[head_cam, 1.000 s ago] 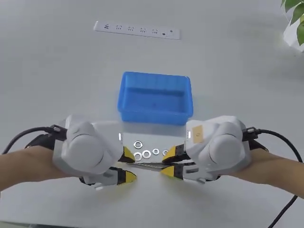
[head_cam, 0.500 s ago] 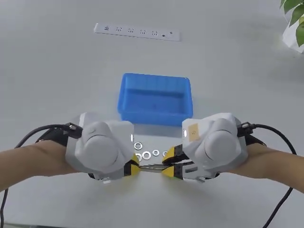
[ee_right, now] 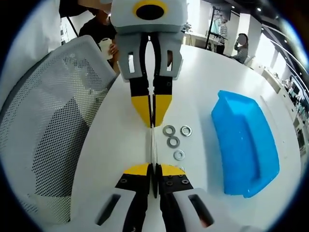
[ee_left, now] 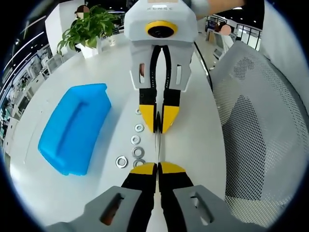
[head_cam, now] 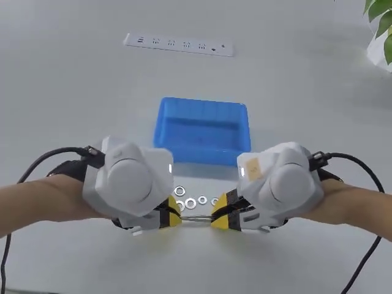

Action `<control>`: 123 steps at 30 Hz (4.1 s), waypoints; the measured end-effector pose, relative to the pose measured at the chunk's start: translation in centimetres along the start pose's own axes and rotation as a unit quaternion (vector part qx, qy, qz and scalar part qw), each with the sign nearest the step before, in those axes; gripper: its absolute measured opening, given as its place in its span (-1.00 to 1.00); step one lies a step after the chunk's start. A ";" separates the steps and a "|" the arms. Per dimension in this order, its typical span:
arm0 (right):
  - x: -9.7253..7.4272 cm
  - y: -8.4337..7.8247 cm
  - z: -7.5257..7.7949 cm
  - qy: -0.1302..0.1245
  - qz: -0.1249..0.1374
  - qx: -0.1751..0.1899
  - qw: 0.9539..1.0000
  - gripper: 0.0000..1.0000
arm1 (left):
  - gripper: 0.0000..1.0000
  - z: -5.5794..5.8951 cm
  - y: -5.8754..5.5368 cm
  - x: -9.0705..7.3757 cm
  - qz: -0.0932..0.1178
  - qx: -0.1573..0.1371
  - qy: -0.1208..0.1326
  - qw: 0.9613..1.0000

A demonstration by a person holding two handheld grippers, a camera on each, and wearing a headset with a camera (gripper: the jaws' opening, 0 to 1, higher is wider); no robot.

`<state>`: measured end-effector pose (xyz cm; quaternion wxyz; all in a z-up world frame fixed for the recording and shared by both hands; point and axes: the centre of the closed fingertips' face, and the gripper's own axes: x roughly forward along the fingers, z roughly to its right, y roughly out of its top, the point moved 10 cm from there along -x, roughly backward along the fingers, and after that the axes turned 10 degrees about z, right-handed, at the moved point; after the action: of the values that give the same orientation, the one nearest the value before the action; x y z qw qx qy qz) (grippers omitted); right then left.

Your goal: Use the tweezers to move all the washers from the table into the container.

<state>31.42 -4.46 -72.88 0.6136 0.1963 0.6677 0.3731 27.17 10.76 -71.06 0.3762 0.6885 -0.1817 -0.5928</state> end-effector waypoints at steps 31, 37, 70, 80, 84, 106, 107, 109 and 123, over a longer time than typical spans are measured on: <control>-2.1 -0.9 -1.0 -0.078 0.160 0.042 0.983 -0.84 | -0.91 0.1 6.1 -2.6 0.148 -0.032 0.002 0.988; -2.7 -1.0 -1.2 -0.077 0.159 0.027 0.984 -0.84 | -0.91 0.5 7.4 -1.4 0.167 -0.011 -0.005 0.986; -3.2 -1.8 -0.9 -0.065 0.164 0.024 0.984 -0.86 | -0.85 0.1 7.4 0.6 0.199 0.039 -0.036 0.979; -3.2 -1.5 -1.1 -0.062 0.158 0.024 0.985 -0.85 | -0.89 -0.1 7.3 0.6 0.200 0.026 -0.031 0.979; -3.2 -1.3 -1.2 -0.067 0.155 0.025 0.985 -0.85 | -0.90 -0.1 7.2 0.5 0.200 0.029 -0.029 0.979; -2.6 0.0 -0.6 -0.090 0.142 0.041 0.985 -0.48 | -0.89 -0.6 5.3 -3.3 0.196 0.015 0.011 0.981; -2.6 0.0 -0.6 -0.090 0.142 0.042 0.985 -0.48 | -0.89 -0.7 5.2 -3.6 0.197 0.012 0.017 0.980; -2.6 0.0 -0.7 -0.090 0.142 0.046 0.985 -0.48 | -0.89 -0.7 4.9 -4.1 0.198 0.010 0.024 0.980; -2.1 0.1 -0.6 -0.086 0.143 0.049 0.985 -0.48 | -0.89 -1.4 3.6 -5.4 0.197 -0.002 0.048 0.979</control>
<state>31.21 -6.07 -71.45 0.5991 0.3506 0.5948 0.4053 27.93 12.58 -64.73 0.4954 0.6659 -0.2942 -0.4739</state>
